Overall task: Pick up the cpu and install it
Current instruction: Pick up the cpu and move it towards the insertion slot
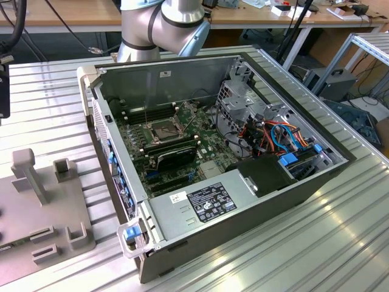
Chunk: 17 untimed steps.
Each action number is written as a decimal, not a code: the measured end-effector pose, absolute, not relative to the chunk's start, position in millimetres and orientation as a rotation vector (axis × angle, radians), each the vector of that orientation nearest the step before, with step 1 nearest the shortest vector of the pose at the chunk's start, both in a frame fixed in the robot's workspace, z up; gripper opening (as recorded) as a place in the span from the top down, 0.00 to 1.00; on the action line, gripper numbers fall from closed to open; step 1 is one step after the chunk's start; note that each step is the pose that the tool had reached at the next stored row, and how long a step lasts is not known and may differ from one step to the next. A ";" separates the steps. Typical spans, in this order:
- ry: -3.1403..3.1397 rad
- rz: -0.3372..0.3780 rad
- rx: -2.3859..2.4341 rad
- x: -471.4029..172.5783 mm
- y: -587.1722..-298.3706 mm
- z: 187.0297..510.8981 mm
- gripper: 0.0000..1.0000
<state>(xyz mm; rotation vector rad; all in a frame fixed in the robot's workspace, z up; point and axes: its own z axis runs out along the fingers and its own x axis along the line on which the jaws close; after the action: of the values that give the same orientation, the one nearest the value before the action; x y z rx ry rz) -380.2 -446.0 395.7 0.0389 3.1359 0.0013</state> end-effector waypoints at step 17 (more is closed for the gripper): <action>3.136 0.001 0.039 -375.6 -446.0 395.7 0.46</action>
<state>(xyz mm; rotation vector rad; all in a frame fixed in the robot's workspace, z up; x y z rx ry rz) -375.6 -446.0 395.7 0.0386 3.1360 0.0013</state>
